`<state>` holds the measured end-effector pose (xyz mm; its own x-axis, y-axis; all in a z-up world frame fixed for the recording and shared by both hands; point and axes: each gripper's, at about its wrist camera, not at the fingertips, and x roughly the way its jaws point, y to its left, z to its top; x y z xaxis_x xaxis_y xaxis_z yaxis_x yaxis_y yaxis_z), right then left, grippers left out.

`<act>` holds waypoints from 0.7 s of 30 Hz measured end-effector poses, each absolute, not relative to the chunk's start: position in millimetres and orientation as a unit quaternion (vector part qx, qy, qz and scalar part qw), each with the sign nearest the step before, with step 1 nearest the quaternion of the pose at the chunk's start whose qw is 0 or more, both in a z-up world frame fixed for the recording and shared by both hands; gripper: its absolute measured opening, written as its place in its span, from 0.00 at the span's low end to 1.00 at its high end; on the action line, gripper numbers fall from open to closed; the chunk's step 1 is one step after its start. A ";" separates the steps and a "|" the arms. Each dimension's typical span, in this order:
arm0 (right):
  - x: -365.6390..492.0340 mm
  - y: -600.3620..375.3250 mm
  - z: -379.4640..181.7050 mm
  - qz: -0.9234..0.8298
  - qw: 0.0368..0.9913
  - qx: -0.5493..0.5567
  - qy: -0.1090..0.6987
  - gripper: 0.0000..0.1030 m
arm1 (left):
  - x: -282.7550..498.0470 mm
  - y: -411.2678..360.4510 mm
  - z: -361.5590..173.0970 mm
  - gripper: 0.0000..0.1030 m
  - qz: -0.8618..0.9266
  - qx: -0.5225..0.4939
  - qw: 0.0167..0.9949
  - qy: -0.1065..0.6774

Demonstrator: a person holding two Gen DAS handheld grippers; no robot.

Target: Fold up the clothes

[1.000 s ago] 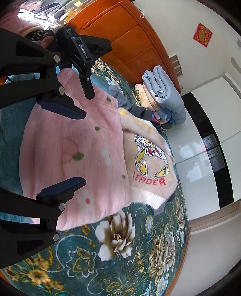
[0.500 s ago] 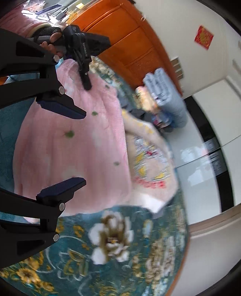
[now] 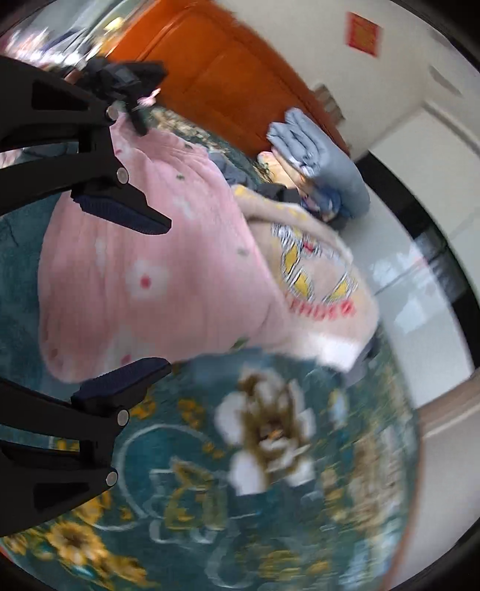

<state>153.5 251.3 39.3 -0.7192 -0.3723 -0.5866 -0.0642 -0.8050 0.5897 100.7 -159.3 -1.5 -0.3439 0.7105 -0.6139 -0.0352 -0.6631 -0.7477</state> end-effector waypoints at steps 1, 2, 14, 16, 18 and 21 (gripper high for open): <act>153.0 255.8 32.6 -0.868 0.095 0.368 -0.320 0.68 | 108.2 -161.6 4.0 0.85 0.745 -0.522 0.257 -0.325; 152.4 260.2 25.9 -0.858 0.102 0.371 -0.340 0.68 | 115.6 -163.9 9.5 0.85 0.739 -0.529 0.267 -0.323; 117.8 268.0 0.6 -0.828 0.148 0.387 -0.378 0.69 | 83.5 -151.3 -2.8 1.00 0.768 -0.482 0.236 -0.350; 110.4 268.4 -2.9 -0.825 0.153 0.392 -0.378 0.69 | 73.7 -140.8 -9.3 1.00 0.767 -0.490 0.234 -0.342; 100.9 269.2 -5.4 -0.820 0.163 0.397 -0.379 0.69 | 68.2 -136.4 -11.3 1.00 0.771 -0.491 0.227 -0.338; 88.0 270.2 -9.6 -0.810 0.176 0.405 -0.386 0.69 | 62.9 -133.9 -9.3 1.00 0.771 -0.486 0.230 -0.342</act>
